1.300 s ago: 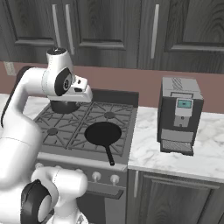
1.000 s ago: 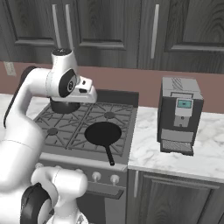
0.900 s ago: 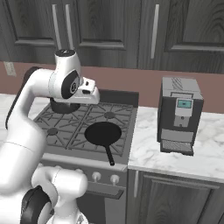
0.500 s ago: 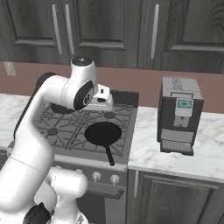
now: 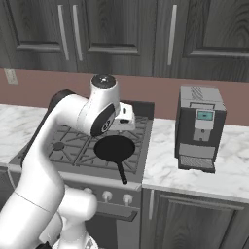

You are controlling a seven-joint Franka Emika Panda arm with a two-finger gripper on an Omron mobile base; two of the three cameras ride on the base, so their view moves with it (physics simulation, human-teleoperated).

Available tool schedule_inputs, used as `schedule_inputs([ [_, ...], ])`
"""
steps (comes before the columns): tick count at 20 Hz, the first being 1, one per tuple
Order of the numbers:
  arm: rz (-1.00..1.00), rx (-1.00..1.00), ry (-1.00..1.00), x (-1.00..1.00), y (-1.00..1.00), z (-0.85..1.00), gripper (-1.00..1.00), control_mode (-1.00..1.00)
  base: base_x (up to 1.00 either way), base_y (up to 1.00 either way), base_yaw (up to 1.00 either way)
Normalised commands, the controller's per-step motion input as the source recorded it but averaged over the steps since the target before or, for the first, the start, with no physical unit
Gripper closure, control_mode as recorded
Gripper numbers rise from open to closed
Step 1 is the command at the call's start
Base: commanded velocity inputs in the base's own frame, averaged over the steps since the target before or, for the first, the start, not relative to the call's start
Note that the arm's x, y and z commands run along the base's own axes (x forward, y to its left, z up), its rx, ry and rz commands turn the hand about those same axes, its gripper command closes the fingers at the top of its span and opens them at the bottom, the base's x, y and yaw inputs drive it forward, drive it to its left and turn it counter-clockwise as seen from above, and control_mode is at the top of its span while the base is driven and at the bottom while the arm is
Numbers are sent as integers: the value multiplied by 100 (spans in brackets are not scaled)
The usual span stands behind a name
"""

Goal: Move the pot and pan from the stove into the sink.

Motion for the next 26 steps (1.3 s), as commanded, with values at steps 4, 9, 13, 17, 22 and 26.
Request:
schedule_inputs([
  [4, 0, 0, 0, 0, 0, -8, -100, -100, 0, 0, 0],
  [9, 4, 0, 1, -6, 0, -28, -100, -100, 0, 0, 0],
  [13, 5, 0, 1, -8, -1, -37, -100, -100, 0, 0, 0],
  [17, 4, 0, 1, -4, 0, -34, -100, -100, 0, 0, 0],
  [22, 4, 0, 4, 0, 0, -38, -100, -100, 0, 0, 0],
  [26, 4, -1, 6, 0, 0, -41, -100, -100, 0, 0, 0],
])
